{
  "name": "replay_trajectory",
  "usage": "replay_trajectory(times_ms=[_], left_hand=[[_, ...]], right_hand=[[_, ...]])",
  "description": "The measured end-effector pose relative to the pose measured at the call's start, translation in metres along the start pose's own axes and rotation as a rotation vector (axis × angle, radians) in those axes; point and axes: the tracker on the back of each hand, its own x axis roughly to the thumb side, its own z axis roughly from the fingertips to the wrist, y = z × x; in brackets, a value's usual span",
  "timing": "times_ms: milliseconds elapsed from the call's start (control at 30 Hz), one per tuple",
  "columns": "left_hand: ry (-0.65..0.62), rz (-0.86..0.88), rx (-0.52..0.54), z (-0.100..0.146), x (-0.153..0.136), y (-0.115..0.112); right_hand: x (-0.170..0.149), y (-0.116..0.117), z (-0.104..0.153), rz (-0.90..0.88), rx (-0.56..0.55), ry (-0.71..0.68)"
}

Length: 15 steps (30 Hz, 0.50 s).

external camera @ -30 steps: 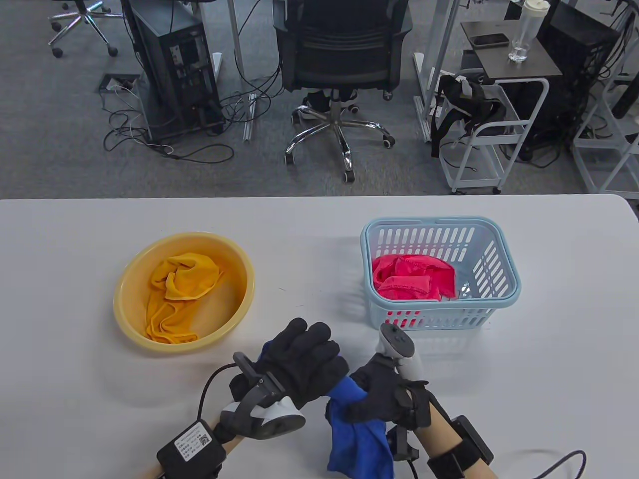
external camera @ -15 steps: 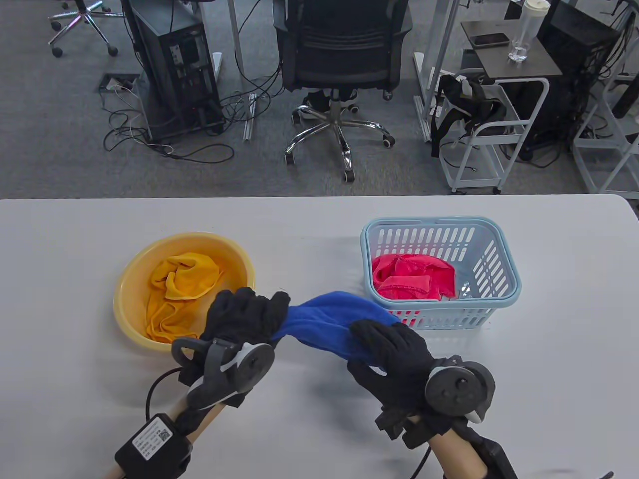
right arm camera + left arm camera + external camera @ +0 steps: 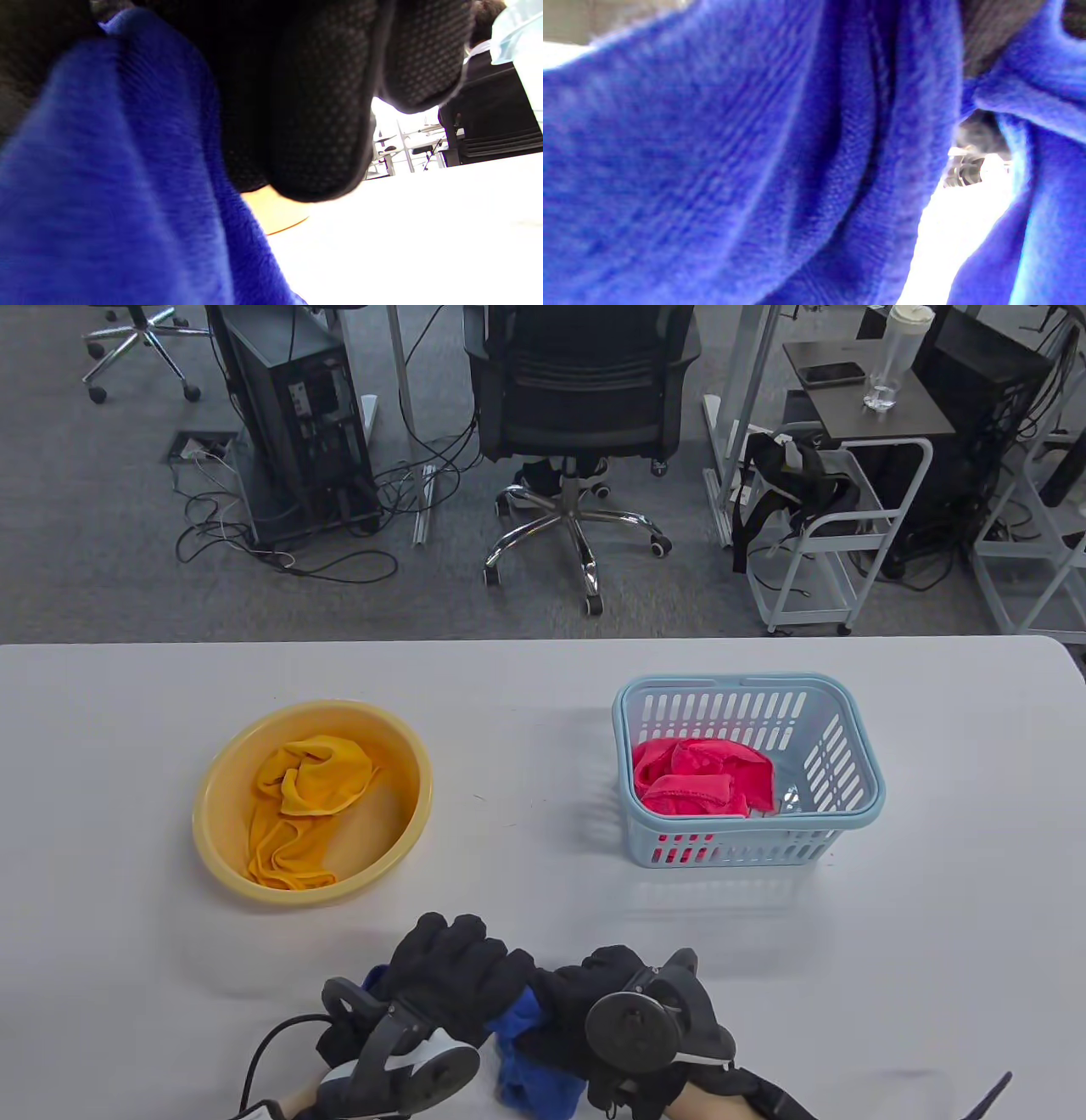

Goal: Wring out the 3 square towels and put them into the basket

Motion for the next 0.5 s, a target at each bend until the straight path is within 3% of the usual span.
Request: replay_trajectory(times_ms=[67, 167, 233, 500], left_hand=[[0.032, -0.030, -0.082, 0.002, -0.006, -0.007], [0.006, 0.065, -0.059, 0.007, -0.014, -0.014], [0.025, 0.149, -0.172, 0.007, -0.017, -0.014], [0.105, 0.215, -0.130, 0.011, -0.044, -0.014]], right_hand=[[-0.003, -0.001, 0.000, 0.003, -0.011, 0.006], [-0.012, -0.003, 0.001, -0.065, 0.033, 0.031], [-0.019, -0.005, 0.001, -0.118, 0.056, 0.048], [-0.046, -0.032, 0.005, -0.277, 0.014, 0.135]])
